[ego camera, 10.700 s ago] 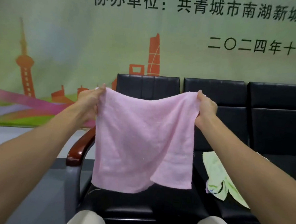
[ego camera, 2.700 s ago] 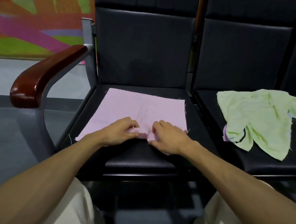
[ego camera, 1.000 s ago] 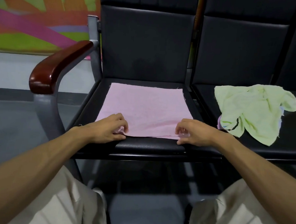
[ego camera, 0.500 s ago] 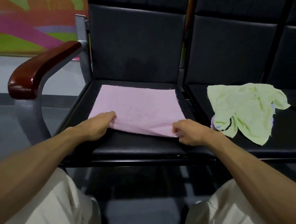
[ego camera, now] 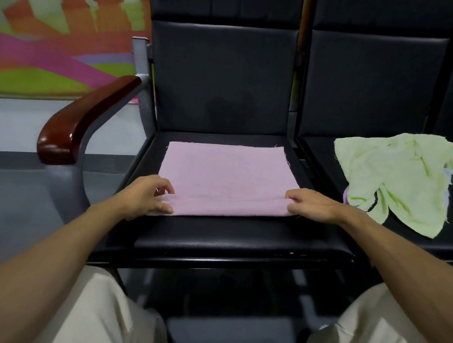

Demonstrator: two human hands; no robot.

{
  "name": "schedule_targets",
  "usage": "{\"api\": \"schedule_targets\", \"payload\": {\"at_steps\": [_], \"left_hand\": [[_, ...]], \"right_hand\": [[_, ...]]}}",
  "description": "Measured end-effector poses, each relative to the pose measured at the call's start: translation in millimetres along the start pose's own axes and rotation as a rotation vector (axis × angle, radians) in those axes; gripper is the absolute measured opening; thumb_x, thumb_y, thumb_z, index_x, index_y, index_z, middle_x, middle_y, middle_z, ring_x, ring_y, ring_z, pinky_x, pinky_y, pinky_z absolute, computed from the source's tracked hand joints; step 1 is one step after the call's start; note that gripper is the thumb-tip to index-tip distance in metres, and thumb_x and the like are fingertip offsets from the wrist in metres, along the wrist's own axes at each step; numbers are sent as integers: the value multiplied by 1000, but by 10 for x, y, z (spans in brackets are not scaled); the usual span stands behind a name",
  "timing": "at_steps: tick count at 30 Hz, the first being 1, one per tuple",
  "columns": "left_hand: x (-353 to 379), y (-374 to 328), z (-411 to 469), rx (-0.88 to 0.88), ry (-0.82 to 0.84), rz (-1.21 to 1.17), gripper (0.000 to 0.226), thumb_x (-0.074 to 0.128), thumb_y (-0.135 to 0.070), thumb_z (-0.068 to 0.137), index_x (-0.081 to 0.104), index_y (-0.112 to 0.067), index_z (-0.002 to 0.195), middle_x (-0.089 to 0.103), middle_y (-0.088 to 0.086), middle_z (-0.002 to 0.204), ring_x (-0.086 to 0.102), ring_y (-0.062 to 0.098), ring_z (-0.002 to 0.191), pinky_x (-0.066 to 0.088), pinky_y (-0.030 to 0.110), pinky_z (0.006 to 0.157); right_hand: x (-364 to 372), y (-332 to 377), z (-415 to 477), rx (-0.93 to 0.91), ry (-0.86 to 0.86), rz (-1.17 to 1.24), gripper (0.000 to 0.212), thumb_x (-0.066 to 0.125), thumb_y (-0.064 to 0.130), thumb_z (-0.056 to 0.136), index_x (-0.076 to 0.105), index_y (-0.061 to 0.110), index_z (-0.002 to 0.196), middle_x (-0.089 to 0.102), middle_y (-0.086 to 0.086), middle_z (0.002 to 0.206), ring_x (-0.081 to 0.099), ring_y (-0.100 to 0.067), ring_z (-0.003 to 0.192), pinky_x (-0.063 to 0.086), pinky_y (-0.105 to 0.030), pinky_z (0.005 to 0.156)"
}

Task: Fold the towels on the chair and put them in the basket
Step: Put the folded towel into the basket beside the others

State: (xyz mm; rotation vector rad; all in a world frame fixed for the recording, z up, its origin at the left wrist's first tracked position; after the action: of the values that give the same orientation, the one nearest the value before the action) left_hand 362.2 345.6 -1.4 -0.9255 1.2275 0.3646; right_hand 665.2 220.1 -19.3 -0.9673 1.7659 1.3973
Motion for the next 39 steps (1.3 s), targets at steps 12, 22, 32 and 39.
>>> {"api": "schedule_targets", "payload": {"at_steps": [12, 22, 32, 39], "left_hand": [[-421, 119, -315, -137, -303, -59, 14, 60, -24, 95, 69, -13, 95, 67, 1, 88, 59, 15, 80, 39, 25, 67], [-653, -202, -338, -107, -619, -735, 22, 54, -12, 96, 62, -22, 78, 60, -7, 81, 54, 0, 75, 42, 6, 65], [-377, -91, -403, -131, -289, -674, 12, 75, -4, 79, 71, -15, 83, 67, 4, 80, 58, 10, 71, 50, 16, 62], [-243, -89, -485, -136, -105, -584, 3, 71, -4, 83, 73, -7, 83, 68, -2, 67, 55, 6, 59, 45, 16, 52]], "right_hand": [[-636, -76, -239, -64, -578, 241, 6, 74, 13, 82, 76, 16, 86, 72, 4, 79, 64, -12, 80, 46, -21, 74], [-730, -84, -386, -63, -689, 760, 12, 77, 17, 81, 68, 10, 77, 68, -10, 78, 61, -19, 74, 51, -37, 69], [-745, -475, -578, 141, -782, 745, 4, 77, 16, 79, 74, 19, 79, 74, -5, 85, 70, -25, 87, 57, -43, 83], [-256, -238, -522, 132, -201, 851, 6, 68, 7, 87, 68, 2, 90, 67, -8, 83, 62, -14, 72, 53, -21, 58]]}}
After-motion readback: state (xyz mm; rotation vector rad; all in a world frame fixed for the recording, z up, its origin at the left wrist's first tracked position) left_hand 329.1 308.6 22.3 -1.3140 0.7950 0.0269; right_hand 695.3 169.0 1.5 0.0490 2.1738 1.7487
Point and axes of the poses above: each hand's wrist, its own z-axis towards the middle knuckle, its own x-axis out of the palm, y = z × x, the point moved 10 cm from there along z, towards the middle knuckle
